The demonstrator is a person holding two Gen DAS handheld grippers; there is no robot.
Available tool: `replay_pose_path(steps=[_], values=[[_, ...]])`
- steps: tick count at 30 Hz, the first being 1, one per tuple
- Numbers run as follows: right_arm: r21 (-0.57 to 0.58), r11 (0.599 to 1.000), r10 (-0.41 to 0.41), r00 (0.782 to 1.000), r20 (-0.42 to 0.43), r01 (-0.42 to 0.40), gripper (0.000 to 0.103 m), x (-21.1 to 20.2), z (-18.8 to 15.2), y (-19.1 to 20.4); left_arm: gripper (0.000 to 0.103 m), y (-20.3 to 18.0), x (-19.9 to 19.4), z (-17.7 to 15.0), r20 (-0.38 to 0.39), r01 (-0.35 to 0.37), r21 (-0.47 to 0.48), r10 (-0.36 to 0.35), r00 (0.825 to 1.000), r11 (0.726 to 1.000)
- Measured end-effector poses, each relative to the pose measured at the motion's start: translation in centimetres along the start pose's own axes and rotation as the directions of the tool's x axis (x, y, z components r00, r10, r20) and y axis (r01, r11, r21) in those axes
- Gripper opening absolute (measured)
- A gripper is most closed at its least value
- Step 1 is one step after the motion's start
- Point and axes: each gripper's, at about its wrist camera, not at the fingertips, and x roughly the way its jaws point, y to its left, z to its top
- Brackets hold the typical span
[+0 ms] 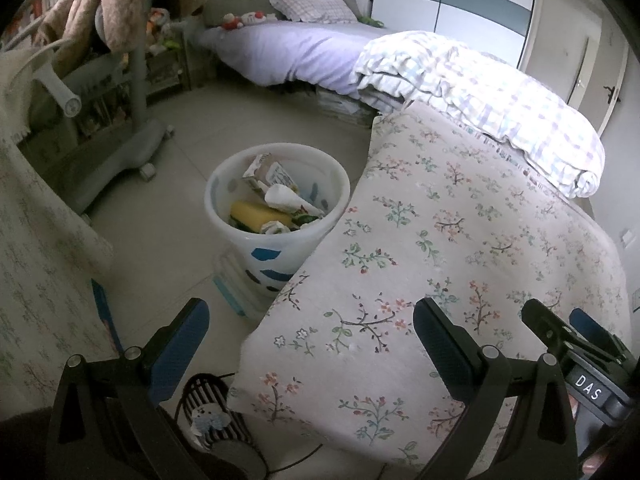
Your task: Collect trash
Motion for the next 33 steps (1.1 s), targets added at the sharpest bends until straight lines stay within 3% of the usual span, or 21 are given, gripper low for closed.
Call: replay_pose_path(steps=[33], values=[[-0.019, 1.000, 0.009, 1.000, 0.008, -0.009, 0.103, -0.10, -0.08, 0.91, 0.103, -0.24, -0.17, -0.01, 0.022, -0.027, -0.006, 0.027, 0.999, 1.000]])
